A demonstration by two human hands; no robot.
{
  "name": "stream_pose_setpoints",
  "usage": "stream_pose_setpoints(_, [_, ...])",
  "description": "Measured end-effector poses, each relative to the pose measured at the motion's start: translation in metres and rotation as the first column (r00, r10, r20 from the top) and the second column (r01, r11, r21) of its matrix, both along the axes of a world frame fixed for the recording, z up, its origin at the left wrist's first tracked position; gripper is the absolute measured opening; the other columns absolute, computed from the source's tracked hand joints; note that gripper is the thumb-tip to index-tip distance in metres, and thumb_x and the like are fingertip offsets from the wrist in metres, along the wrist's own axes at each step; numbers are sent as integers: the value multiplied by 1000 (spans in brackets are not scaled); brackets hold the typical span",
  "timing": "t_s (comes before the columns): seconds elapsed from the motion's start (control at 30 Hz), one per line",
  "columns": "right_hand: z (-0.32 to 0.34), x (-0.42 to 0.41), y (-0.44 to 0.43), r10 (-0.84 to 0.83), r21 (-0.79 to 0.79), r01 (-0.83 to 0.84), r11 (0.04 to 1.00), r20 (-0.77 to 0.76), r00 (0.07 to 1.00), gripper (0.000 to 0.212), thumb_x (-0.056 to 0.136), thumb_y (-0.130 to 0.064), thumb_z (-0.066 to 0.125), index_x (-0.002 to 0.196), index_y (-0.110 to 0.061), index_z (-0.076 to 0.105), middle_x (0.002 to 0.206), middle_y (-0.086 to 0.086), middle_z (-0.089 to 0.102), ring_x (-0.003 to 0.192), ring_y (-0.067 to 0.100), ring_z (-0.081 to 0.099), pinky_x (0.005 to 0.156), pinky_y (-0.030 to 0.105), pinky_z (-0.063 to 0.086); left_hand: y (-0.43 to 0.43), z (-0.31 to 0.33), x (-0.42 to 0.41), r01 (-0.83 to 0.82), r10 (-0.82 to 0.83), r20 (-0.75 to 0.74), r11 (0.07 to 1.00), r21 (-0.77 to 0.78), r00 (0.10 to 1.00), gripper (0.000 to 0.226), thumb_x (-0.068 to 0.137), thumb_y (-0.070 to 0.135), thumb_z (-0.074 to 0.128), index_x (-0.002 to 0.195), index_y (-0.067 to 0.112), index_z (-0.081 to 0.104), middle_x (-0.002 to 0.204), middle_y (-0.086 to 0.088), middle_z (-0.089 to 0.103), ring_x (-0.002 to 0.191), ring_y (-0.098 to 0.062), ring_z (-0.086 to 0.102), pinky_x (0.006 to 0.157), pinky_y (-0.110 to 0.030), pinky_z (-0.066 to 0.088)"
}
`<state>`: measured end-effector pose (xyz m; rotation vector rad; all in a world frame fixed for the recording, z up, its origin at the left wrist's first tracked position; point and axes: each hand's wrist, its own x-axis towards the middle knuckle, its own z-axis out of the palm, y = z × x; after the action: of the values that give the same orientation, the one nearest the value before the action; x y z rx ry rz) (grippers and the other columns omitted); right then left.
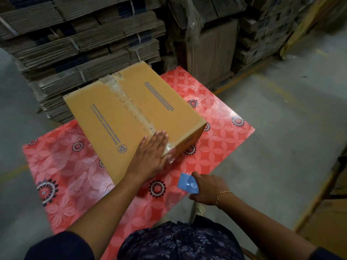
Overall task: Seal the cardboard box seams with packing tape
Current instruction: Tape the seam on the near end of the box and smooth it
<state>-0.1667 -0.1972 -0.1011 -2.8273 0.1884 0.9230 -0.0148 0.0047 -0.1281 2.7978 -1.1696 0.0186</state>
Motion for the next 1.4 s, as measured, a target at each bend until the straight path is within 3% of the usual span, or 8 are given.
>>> stream_pose_setpoints(0.13, [-16,6,10,228,-11,-232,973,242,943,76,86,-40,61,151,-23,27,135,7,57,124,34,53,103,47,41,0,5,14,1,-1,1,1000,-5,1000,71,101,54,27,160,14,25,169,-4,24,156,-20,22,124,-52,23])
stream_pose_setpoints(0.3, [-31,36,15,480,-148,-461,875,382,790,75,80,-17,60,150,-16,34,116,7,63,109,32,55,102,48,44,2,7,27,-6,7,-12,1000,16,1000,72,101,56,29,160,16,24,169,-2,22,156,-19,19,125,-50,20])
stream_pose_setpoints(0.77, [-83,29,7,508,-161,-497,852,483,713,71,79,-19,64,146,-17,41,102,1,69,93,27,60,97,44,50,2,10,32,-10,10,-3,1000,29,1000,70,102,54,27,161,17,21,170,-2,18,157,-18,16,126,-49,17])
stream_pose_setpoints(0.87, [-71,28,3,393,-67,-423,904,523,756,58,82,-47,58,133,-19,55,103,0,69,98,26,61,95,43,47,3,8,31,-9,8,14,1000,18,1000,70,102,53,27,161,16,22,170,-2,20,156,-18,18,125,-49,19])
stream_pose_setpoints(0.97, [-48,41,7,-90,229,-70,971,622,777,30,86,-53,57,97,-26,65,91,-6,65,89,19,59,80,37,43,3,8,31,-6,6,20,1000,21,1000,70,102,53,26,161,16,22,170,-3,20,156,-19,19,125,-50,19])
stream_pose_setpoints(1.07, [-27,78,12,-697,758,342,555,198,689,21,91,-42,64,82,-24,67,85,-4,67,82,15,63,77,37,52,3,9,31,0,0,10,1000,17,1000,69,102,53,30,161,16,23,169,-3,21,156,-19,20,125,-51,20])
stream_pose_setpoints(1.17, [-26,111,15,-761,872,468,143,-206,616,22,87,-37,71,74,-19,72,79,-2,72,81,18,68,90,47,55,3,10,32,3,-3,7,1000,17,1000,70,103,54,31,161,16,23,170,-3,21,156,-19,20,125,-50,20])
stream_pose_setpoints(1.4, [-27,108,22,-764,925,369,89,-174,621,18,94,-11,68,78,-3,64,70,6,71,63,6,69,67,20,53,3,9,33,18,-17,-7,1000,8,1000,71,100,52,33,161,16,22,170,-3,21,156,-19,19,124,-51,20])
